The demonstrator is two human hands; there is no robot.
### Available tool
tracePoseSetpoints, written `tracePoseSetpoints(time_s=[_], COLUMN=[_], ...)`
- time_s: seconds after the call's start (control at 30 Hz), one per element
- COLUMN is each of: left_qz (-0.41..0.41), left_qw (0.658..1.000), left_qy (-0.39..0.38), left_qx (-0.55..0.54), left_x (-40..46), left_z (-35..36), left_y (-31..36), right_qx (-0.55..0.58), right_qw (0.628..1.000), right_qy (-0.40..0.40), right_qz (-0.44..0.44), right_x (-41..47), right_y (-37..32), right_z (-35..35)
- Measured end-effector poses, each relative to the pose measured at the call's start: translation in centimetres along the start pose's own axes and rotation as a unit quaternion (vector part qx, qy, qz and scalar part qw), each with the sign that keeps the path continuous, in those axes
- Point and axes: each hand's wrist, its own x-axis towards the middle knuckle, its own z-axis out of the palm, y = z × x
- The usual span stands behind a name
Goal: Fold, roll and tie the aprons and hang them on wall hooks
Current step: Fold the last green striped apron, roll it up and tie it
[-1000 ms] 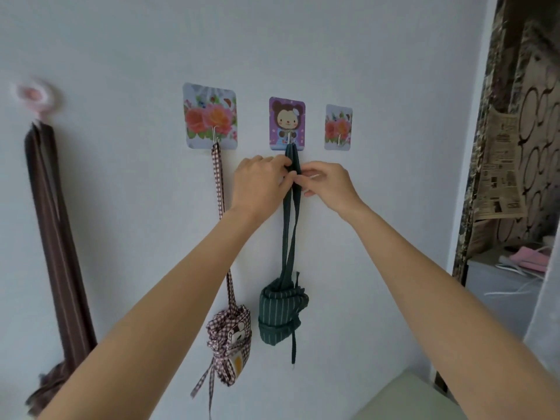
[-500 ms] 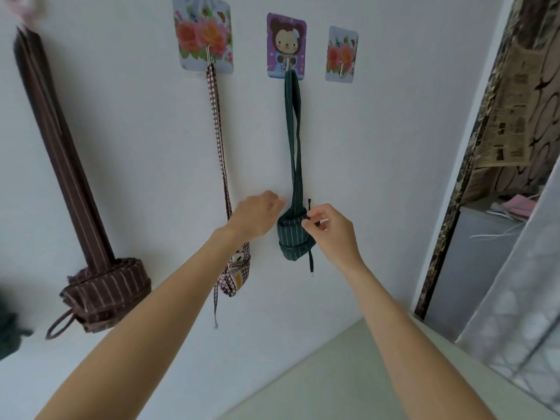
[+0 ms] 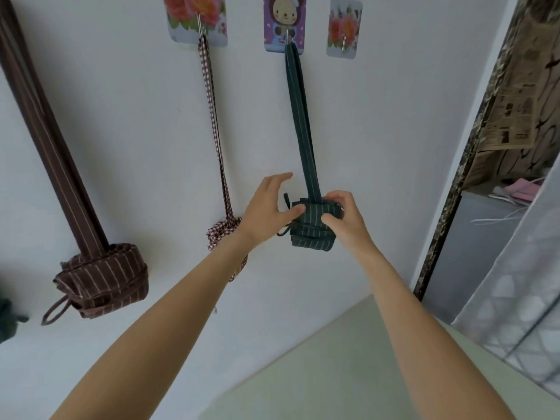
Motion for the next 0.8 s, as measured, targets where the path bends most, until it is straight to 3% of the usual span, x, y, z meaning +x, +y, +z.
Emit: tracePoseSetpoints(time_s=[0.07,0.13,0.33,0.63,0.8], left_qz=[0.005,0.006,0.019,-0.023,-0.025], left_qw=[0.998,0.995,0.990,0.980,0.979], left_qy=[-0.057,-0.088,0.051,0.061,0.049], left_qx=[0.029,0.044,0.132,0.190,0.196], left_x=[-0.1,-0.2,-0.4,-0.6,-0.7], left_z=[-0.4,-0.1,0.5,0.8,0.7], left_y=[-0.5,-1.0,-1.8,-2.9,-2.5], right_qx=[0.102,0.119,0.006,-0.054,-0.142], right_qw=[0.991,0.986,0.993,0.995,0.964], right_qy=[-0.072,-0.100,-0.118,0.016,0.057], right_qz=[0.046,0.056,0.028,-0.085,-0.217], right_x=[0.1,0.7,1.8,0.6,-1.8], right_y=[0.3,0.7,2.2,4.2,5.7], right_z=[-1.1,-1.1,1.4,4.8,5.1])
